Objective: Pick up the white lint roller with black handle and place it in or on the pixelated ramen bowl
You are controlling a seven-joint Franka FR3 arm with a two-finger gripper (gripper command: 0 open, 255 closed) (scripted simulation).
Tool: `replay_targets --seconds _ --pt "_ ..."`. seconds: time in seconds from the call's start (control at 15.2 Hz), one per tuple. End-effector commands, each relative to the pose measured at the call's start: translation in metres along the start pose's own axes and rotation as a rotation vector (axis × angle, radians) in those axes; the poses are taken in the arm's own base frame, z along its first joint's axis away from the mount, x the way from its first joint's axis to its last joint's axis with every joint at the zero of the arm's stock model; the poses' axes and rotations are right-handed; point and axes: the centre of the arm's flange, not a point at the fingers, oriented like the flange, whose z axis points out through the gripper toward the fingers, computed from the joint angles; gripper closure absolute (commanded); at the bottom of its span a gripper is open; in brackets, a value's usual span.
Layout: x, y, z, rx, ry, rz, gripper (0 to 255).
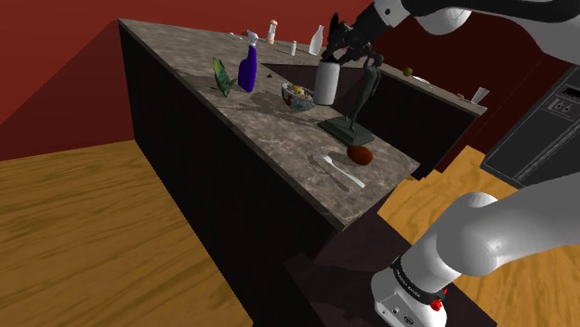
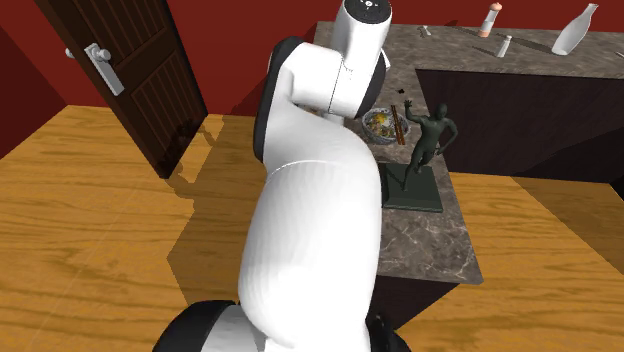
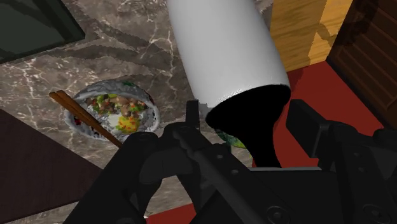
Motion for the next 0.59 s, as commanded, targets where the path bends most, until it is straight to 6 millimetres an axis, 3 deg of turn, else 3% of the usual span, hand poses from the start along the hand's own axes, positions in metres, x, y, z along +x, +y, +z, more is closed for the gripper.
replay_targets --seconds 0.0,0.53 --pt "0.022 0.011 0.004 0.0 0.0 -0.001 255" --pt "0.108 0.063 0.036 0.0 0.0 -0.001 255"
